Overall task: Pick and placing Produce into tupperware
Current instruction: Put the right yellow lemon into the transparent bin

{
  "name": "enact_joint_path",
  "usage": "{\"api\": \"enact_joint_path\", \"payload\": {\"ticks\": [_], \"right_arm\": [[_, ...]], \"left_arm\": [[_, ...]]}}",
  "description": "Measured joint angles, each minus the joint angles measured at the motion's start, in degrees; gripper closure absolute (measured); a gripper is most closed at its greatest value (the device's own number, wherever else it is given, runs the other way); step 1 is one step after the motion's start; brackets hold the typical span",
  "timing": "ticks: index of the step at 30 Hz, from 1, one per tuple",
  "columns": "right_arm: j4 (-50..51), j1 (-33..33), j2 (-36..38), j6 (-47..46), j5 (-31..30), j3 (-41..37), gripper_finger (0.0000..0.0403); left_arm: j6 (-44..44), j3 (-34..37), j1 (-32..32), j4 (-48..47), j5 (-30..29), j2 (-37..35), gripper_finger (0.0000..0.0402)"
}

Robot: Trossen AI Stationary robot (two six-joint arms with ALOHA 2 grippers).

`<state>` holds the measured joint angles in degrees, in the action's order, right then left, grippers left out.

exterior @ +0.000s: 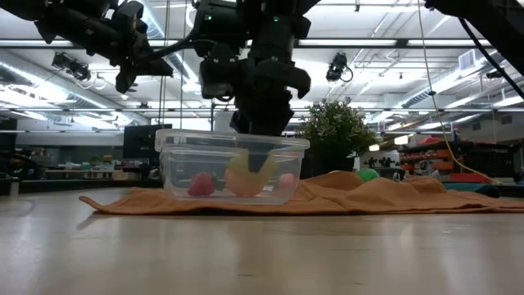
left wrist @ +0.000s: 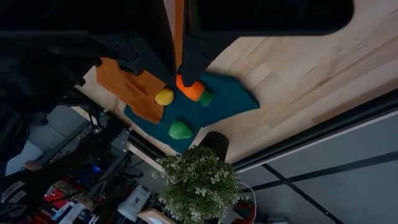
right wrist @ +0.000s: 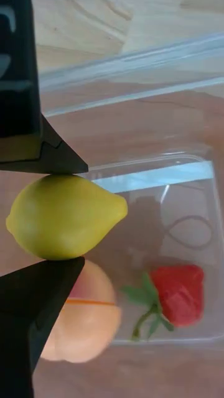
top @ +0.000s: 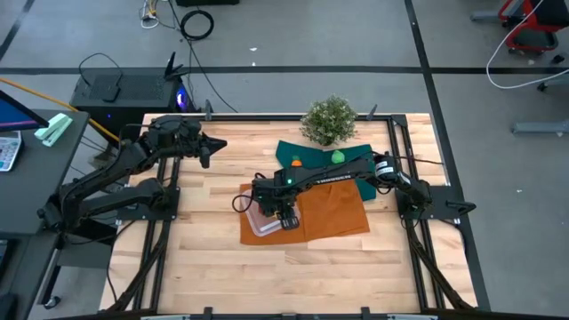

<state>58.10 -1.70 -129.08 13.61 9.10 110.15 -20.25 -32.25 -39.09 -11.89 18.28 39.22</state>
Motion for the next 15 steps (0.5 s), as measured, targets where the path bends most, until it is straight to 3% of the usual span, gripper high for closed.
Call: {"api": "enact_joint_path", "payload": {"ticks": [15], "right_arm": [[1.0, 0.0, -0.3, -0.1, 0.0, 0.1, 0.0219]], "left_arm": [[0.0, 0.0, 0.0, 0.5, 0.0, 0.0, 0.0366]]}}
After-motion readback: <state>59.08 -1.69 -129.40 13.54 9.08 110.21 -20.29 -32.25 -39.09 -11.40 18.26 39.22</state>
